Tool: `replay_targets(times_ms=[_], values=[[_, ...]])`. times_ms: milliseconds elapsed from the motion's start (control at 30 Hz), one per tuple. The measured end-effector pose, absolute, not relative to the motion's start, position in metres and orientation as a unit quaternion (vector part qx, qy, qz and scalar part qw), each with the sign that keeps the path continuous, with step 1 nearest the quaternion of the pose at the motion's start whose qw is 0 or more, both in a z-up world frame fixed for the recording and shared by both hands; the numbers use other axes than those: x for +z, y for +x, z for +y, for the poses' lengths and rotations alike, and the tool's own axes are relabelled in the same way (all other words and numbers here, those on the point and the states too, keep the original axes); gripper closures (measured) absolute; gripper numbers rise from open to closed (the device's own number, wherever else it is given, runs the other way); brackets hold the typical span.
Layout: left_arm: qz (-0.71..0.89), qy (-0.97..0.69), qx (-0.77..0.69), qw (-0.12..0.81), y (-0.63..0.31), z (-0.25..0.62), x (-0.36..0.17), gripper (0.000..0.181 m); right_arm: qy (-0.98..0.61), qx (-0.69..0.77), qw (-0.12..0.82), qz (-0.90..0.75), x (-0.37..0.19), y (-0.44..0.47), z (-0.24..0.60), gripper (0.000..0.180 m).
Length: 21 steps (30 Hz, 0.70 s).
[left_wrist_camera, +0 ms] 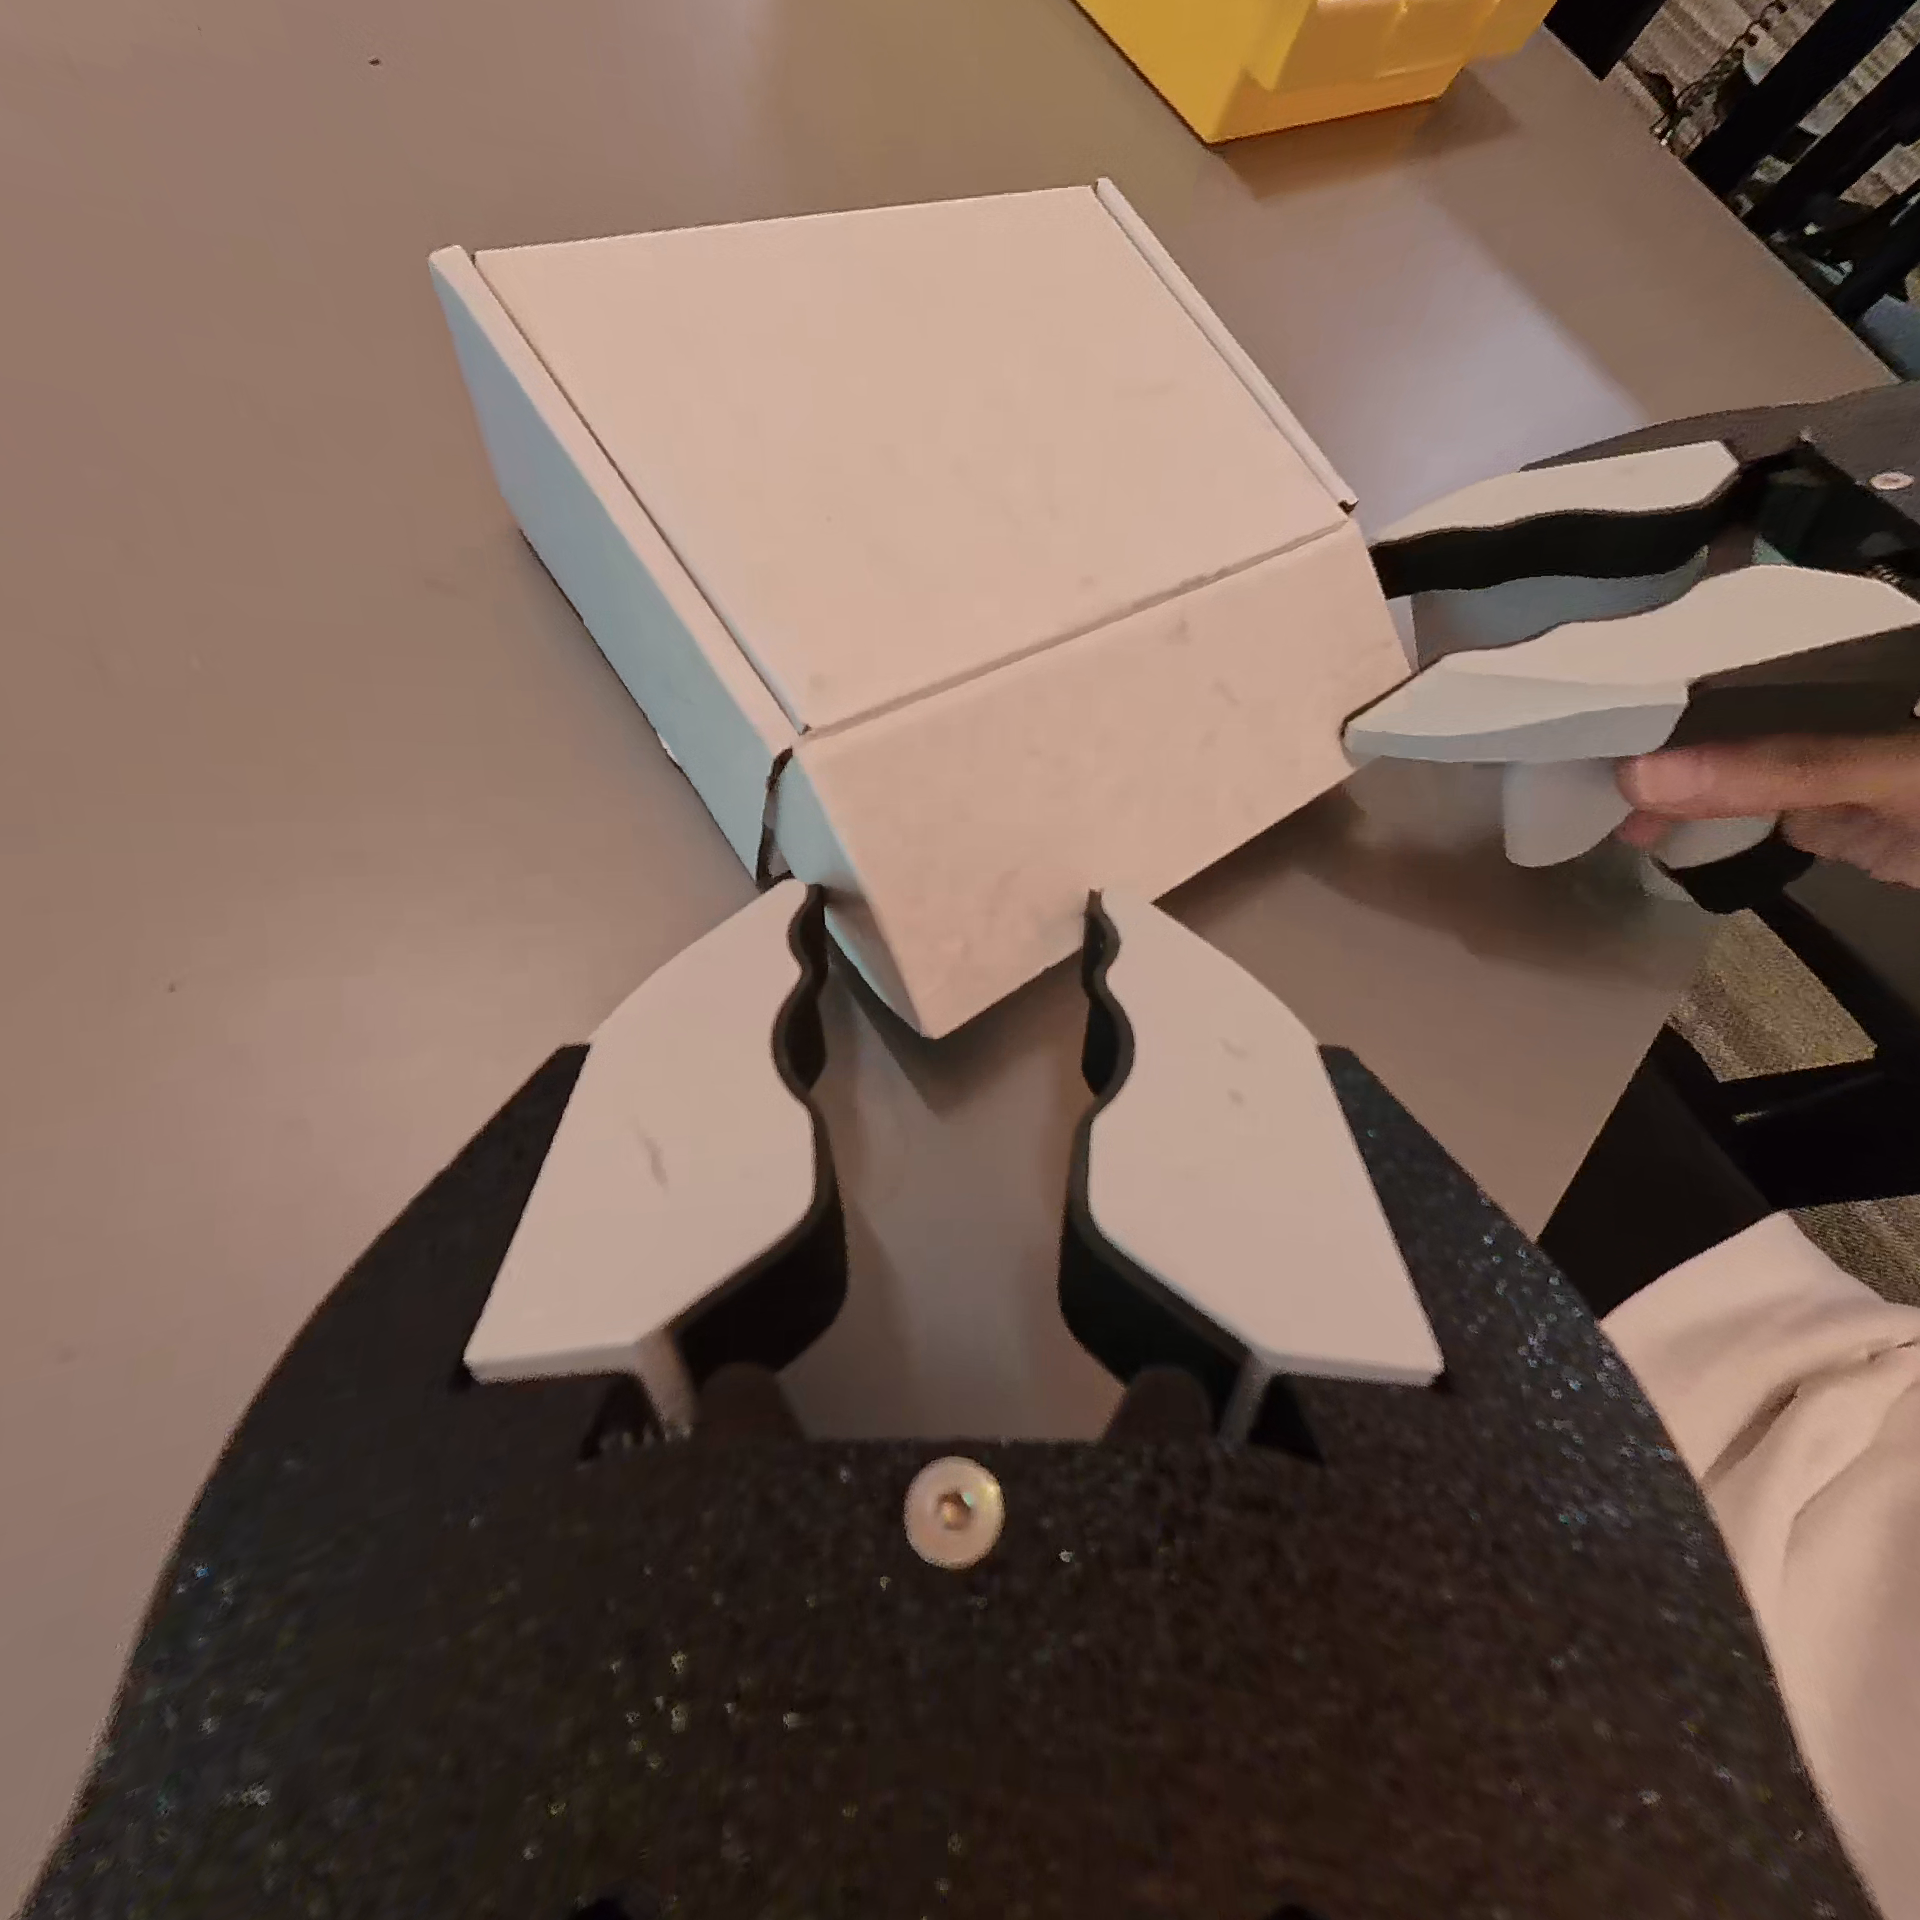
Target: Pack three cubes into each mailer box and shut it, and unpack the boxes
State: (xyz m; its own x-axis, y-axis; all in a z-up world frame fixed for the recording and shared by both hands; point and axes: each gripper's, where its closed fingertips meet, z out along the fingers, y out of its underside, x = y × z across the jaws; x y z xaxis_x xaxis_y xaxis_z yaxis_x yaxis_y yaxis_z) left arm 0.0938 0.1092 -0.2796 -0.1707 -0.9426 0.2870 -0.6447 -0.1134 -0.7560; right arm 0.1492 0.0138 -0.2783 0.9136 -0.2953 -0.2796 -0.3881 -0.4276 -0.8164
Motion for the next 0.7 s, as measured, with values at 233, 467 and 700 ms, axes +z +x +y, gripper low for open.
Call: replay_targets(times_ms=[233,467,700], values=[[0.657,-0.614,-0.393,0.191,0.0911,0.1077,-0.2819,0.134,-0.867,0.041,0.453,0.204,-0.2803,0.1484,0.0142,0.127],[0.643,-0.630,-0.395,0.182,0.0913,0.1092,-0.2795,0.134,-0.854,0.064,0.465,0.225,-0.2776,0.1507,0.0194,0.126],[0.665,-0.618,-0.374,0.188,0.0890,0.1085,-0.2811,0.133,-0.863,0.048,0.460,0.202,-0.2787,0.1521,0.0216,0.127]])
